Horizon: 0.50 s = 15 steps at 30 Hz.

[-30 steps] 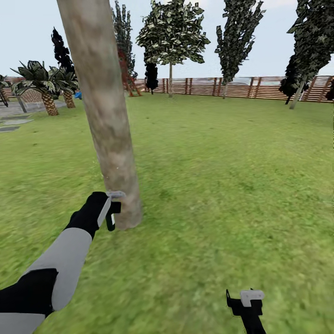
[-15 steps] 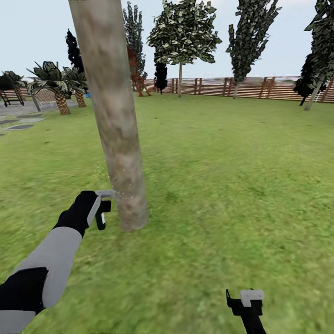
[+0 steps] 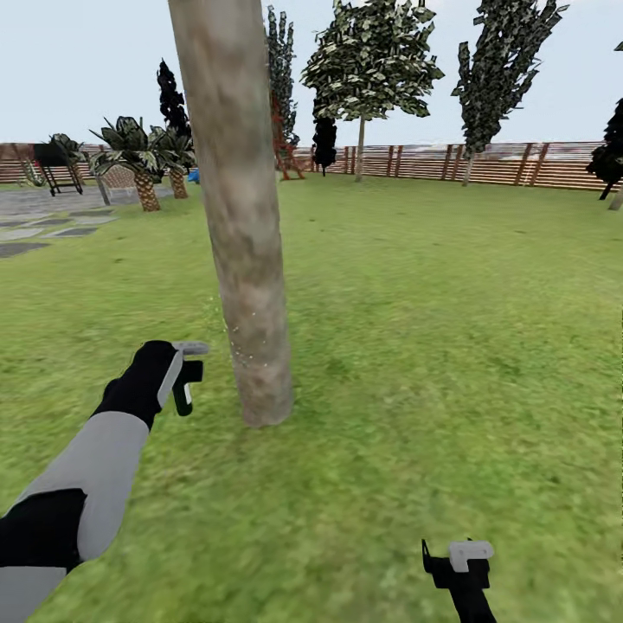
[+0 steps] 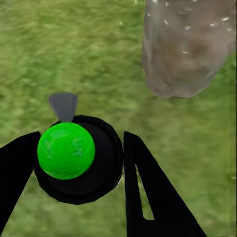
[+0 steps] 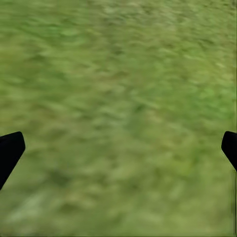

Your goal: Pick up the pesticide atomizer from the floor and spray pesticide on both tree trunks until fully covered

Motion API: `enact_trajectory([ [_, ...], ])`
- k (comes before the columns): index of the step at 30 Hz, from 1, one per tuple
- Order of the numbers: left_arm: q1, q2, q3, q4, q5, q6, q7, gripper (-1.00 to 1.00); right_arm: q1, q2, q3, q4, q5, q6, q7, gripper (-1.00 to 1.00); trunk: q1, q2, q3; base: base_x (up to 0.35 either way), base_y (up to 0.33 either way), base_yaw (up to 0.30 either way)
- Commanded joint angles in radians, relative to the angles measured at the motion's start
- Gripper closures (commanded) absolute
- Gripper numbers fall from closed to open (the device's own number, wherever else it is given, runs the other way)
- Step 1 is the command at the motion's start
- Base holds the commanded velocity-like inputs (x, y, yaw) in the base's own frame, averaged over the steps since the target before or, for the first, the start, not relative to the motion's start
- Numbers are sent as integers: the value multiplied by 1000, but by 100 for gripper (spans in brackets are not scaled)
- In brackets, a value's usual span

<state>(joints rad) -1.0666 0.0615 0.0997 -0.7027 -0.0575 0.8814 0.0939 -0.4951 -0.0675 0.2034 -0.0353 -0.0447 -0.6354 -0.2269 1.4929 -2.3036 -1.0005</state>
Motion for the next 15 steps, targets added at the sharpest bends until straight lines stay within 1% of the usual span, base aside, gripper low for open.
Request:
enact_trajectory([
  [1,-2,-9,2,-1,-13,5,-1,100,0,0,8,0,-4,-1,-6,-100,0,0,-1,5,-254,1],
  [12,-1,-12,2,-1,-13,5,-2,100,0,0,8,0,-4,0,-6,-100,0,0,-1,88,-270,0],
  [15,1,-12,2,-1,-13,5,-2,100,0,0,8,0,-4,0,-5,-100,0,0,-1,37,-273,0],
])
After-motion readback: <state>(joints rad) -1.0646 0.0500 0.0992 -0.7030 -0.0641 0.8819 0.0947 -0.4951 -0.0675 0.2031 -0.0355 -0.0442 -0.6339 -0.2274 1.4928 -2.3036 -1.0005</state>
